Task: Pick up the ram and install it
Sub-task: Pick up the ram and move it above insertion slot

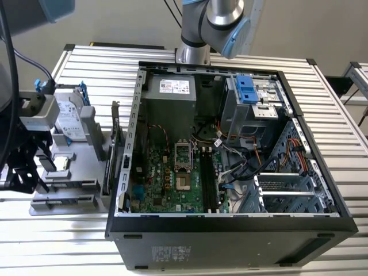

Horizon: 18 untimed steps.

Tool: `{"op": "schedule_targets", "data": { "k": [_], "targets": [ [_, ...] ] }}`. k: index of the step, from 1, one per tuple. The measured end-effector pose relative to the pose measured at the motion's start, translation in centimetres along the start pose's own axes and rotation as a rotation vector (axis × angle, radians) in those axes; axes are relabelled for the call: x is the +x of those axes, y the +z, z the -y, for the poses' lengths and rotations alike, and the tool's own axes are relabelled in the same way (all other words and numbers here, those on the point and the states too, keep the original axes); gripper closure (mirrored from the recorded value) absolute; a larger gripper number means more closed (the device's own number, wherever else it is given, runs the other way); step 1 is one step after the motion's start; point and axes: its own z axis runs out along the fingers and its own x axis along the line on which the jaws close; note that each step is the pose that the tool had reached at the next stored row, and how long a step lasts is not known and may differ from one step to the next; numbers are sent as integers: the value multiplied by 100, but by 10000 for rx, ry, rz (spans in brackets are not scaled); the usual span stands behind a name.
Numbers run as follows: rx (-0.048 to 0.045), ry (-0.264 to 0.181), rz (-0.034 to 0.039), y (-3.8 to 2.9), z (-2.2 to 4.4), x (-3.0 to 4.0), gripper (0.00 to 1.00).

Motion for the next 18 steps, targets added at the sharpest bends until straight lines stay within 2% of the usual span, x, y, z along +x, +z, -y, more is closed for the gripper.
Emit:
{"op": "schedule_targets", "data": {
  "k": [18],
  "targets": [
    [0, -1, 37, 37, 1, 0, 0]
  ]
}}
